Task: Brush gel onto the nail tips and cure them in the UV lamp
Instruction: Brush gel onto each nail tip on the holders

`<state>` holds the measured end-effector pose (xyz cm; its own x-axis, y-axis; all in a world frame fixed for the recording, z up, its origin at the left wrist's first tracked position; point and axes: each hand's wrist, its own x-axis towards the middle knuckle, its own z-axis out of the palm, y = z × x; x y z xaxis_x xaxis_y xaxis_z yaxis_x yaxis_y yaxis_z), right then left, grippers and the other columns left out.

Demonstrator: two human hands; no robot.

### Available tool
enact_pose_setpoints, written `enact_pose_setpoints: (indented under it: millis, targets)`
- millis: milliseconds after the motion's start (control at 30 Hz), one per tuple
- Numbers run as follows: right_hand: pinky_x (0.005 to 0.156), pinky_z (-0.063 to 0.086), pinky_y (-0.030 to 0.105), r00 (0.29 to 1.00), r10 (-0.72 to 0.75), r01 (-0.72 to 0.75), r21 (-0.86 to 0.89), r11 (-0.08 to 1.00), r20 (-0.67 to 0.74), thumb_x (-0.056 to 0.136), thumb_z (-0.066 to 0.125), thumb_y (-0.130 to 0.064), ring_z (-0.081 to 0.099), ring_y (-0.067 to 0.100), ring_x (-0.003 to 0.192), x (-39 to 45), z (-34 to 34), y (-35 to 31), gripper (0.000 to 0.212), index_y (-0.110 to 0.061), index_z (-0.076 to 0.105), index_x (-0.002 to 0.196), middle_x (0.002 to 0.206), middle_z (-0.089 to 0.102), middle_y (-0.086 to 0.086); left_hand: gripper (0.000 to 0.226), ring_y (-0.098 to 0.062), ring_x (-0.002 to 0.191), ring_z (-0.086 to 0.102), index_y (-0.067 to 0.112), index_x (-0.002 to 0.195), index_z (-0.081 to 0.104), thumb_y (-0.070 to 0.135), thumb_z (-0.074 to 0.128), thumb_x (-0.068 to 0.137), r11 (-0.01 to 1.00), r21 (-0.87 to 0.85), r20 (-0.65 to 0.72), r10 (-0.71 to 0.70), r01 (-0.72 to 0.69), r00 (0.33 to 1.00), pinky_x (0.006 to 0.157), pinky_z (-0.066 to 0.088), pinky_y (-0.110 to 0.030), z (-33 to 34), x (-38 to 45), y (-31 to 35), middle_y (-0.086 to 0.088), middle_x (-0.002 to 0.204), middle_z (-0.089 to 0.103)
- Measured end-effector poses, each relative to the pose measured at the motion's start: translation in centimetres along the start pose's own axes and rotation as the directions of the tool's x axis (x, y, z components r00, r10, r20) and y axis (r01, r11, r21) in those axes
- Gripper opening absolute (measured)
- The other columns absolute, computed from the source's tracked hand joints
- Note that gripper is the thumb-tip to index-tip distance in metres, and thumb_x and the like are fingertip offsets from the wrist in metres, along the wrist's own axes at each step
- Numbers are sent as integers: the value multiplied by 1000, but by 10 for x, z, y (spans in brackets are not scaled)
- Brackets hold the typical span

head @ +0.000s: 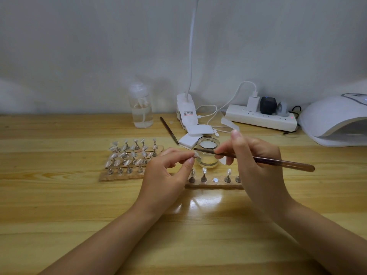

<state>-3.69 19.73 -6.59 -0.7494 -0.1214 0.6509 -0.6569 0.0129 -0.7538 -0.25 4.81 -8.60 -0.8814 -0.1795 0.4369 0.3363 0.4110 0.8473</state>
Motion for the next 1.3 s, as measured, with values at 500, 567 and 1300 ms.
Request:
enact_pose_setpoints:
  millis: [500,567,1300]
  targets:
    - [53,43,12,998,52,-52,11,999,-27,91,47,-23,56,4,51,1,-1,2,33,-18,67,65,60,66,-2,23,-4,89,60,28,91,68,8,62,83,1000,-4,4,4,-4,1000,80,49,-29,0,0,0,11,89,67]
    - [53,43,12,998,60,-60,18,998,-18,90,45,-21,56,4,50,0,-1,3,35,-17,67,63,57,66,-2,25,-4,89,60,31,90,67,8,62,83,1000,-3,1,5,-5,1000,80,49,-30,0,0,0,12,89,66]
    - [76,47,16,985,-71,107,-234,966,156,75,63,-36,62,5,85,-5,-9,8,32,-10,63,94,89,67,-2,18,-3,88,64,27,91,68,23,63,74,984,-49,11,172,-171,985,77,48,-14,3,-1,0,13,89,69]
